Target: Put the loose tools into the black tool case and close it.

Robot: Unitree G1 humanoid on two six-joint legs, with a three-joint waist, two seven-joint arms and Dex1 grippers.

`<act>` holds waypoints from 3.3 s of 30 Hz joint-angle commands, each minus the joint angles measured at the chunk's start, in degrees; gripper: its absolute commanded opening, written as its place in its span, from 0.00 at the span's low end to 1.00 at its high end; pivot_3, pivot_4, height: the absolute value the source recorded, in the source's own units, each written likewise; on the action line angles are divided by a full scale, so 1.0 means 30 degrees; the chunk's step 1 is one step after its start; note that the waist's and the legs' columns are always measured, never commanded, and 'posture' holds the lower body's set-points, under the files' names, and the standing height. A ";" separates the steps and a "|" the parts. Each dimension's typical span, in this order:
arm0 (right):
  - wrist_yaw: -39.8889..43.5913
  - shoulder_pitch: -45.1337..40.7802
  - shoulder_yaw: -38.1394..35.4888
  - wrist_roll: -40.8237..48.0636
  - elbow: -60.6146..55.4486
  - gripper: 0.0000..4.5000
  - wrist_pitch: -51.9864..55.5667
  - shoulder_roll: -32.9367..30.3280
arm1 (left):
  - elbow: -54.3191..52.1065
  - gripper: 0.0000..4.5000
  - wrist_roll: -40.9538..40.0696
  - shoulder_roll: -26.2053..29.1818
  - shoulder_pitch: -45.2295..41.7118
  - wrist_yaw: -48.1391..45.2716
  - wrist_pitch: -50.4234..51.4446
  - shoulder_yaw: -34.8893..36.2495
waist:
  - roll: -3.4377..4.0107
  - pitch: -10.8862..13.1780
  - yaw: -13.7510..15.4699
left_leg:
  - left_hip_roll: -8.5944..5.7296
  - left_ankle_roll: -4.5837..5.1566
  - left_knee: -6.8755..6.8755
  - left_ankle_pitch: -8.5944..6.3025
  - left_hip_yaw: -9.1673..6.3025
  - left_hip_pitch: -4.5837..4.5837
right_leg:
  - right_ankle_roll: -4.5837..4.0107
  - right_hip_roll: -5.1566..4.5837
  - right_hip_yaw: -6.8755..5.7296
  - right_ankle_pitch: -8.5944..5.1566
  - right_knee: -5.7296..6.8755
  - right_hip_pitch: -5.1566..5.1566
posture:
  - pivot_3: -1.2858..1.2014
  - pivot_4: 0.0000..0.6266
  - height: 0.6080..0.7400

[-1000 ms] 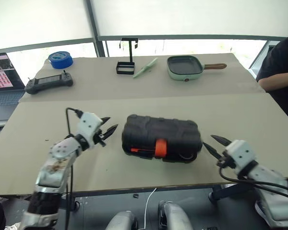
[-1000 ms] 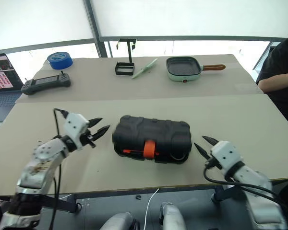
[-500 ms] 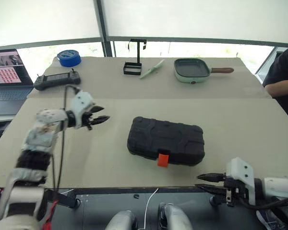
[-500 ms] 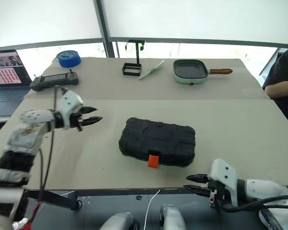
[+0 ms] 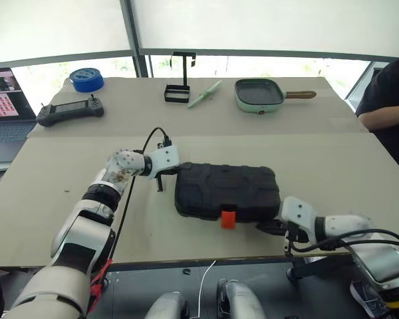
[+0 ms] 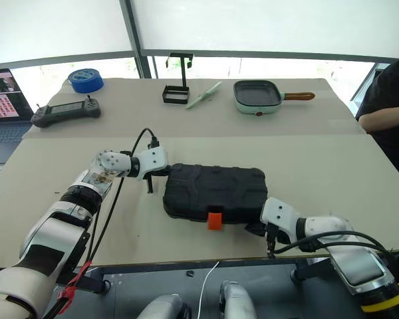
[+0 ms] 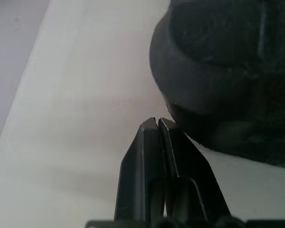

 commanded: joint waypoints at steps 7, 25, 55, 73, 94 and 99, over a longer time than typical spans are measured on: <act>-0.0845 -0.1300 -0.2373 -0.0978 0.3359 0.00 -0.1716 -0.0605 | -0.6699 0.03 -0.3401 0.1158 0.2112 -0.4657 0.2481 0.1546 | 0.0007 -0.0003 0.0109 | -0.0007 0.0007 0.0007 0.0003 -0.0012 -0.0088 | 0.0006 0.0002 -0.0026 0.0008 0.0005 -0.0087 | 0.52 0.24 1.00; 0.1568 0.1009 -0.4367 0.4785 -0.3293 0.00 0.3257 -0.1200 | -0.8152 0.03 -0.0579 -0.2117 0.1085 -0.3190 0.2707 -0.2333 | 0.0077 -0.0042 0.0224 | 0.0011 0.0038 0.0056 -0.0018 -0.0039 -0.0006 | 0.0012 0.0010 0.0001 0.0019 -0.0002 0.0029 | 0.52 0.24 1.00; -0.0088 -0.0666 -0.5419 0.6324 -0.2969 0.00 0.6192 -0.0332 | -0.7788 0.03 -0.0947 -0.3595 0.0507 -0.3235 0.2200 -0.1862 | 0.0070 -0.0054 0.0469 | 0.0011 0.0067 0.0071 -0.0031 -0.0041 -0.0005 | 0.0017 0.0019 -0.0001 0.0017 -0.0006 0.0040 | 0.52 0.24 1.00; -0.0526 0.1106 -0.4760 0.5499 -0.4367 0.00 0.6515 -0.1201 | -0.7784 0.03 -0.0900 -0.3608 0.0659 -0.3151 0.2079 -0.1865 | 0.0072 -0.0058 0.0509 | 0.0009 0.0083 0.0084 -0.0039 -0.0036 -0.0025 | 0.0023 0.0014 -0.0008 0.0015 -0.0009 0.0031 | 0.52 0.24 1.00; -0.3132 0.0456 -0.2217 0.2141 -0.1738 0.00 0.3867 0.2252 | -0.7573 0.03 -0.0502 -0.4223 0.0557 -0.3377 0.1140 -0.2514 | 0.0071 -0.0059 0.0480 | 0.0007 0.0082 0.0097 -0.0039 -0.0016 -0.0002 | 0.0033 0.0018 0.0008 0.0017 -0.0004 0.0043 | 0.52 0.24 1.00; -0.2273 0.0143 -0.3451 0.3464 -0.3360 0.00 0.4429 0.1776 | -0.7605 0.03 -0.0380 -0.4141 0.0758 -0.3315 0.0970 -0.2579 | 0.0076 -0.0061 0.0453 | 0.0007 0.0081 0.0087 -0.0038 -0.0024 -0.0020 | 0.0030 0.0024 0.0004 0.0018 0.0000 0.0020 | 0.52 0.24 1.00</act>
